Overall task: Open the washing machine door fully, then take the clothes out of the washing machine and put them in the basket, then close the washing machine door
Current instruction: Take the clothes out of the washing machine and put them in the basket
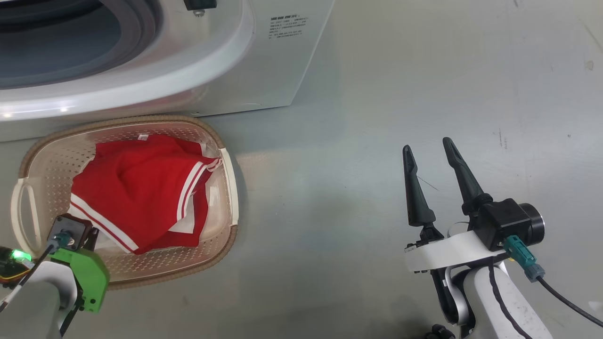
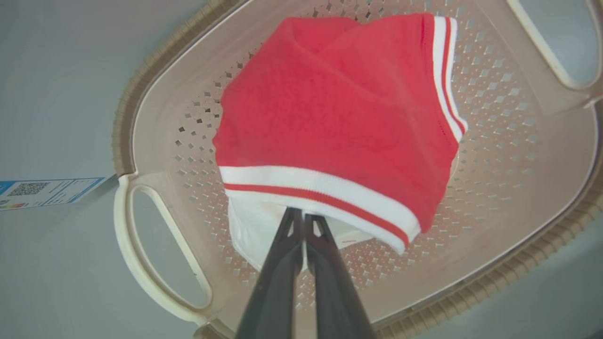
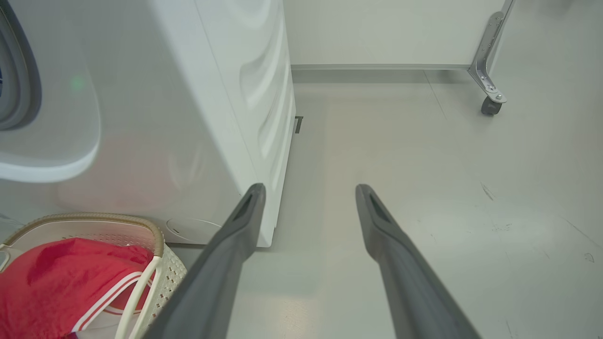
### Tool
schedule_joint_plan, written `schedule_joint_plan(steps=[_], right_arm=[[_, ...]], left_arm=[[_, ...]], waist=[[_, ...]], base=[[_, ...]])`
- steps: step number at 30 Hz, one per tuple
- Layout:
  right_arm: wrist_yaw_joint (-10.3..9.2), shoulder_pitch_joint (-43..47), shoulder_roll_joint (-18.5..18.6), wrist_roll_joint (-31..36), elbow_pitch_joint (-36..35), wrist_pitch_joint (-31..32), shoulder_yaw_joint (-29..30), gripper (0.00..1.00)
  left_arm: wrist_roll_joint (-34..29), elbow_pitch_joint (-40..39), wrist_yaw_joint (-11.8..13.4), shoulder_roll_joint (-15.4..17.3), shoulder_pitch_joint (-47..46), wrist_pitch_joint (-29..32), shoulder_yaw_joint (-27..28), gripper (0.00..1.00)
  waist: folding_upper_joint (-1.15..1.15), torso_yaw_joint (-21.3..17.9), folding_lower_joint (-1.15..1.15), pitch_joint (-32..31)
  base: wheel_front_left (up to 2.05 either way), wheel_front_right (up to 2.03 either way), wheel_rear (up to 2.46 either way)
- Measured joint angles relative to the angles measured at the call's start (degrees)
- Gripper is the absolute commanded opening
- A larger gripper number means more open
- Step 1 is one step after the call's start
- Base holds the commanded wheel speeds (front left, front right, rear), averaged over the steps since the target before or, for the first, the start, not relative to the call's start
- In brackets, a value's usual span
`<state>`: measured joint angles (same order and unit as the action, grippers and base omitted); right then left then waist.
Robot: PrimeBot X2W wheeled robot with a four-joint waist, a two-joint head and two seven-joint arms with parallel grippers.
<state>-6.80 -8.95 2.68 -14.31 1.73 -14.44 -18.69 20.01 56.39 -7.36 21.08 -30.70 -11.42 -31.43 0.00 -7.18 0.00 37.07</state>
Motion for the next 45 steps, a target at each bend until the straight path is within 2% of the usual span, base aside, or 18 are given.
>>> schedule_joint_plan(steps=[10, 11, 12, 29, 45], right_arm=[[-0.01, 0.0, 0.0, 0.0, 0.0, 0.0, -0.1, 1.0], [-0.01, -0.1, 0.0, 0.0, 0.0, 0.0, -0.2, 1.0], [-0.01, -0.1, 0.0, 0.0, 0.0, 0.0, -0.2, 1.0], [-0.41, -0.8, 0.1, -0.8, 0.9, 0.0, 0.0, 1.0], [-0.42, -1.2, 0.1, -3.2, 3.5, 0.0, 1.7, 1.0]], left_arm=[[1.7, 2.9, 0.0, -1.6, -1.9, 0.0, -1.7, 0.0], [1.8, 3.2, 0.0, -1.8, -2.1, 0.0, -1.8, 0.32], [2.0, 3.5, 0.0, -1.9, -2.3, 0.0, -1.8, 1.0], [3.5, 6.5, 0.0, -3.0, -2.8, -0.9, -3.8, 1.0], [4.6, 2.9, 0.0, -4.7, -2.8, -2.9, -5.1, 1.0]], waist=[[0.0, 0.4, 0.0, 0.3], [0.0, 0.4, 0.0, 0.3], [0.0, 0.4, 0.0, 0.3], [0.0, 1.2, 0.0, -2.8], [0.0, 4.2, 0.0, -10.2]], base=[[0.0, 0.0, 0.0], [0.0, 0.0, 0.0], [0.0, 0.0, 0.0], [0.0, 0.0, 0.0], [0.0, 0.0, 0.0]])
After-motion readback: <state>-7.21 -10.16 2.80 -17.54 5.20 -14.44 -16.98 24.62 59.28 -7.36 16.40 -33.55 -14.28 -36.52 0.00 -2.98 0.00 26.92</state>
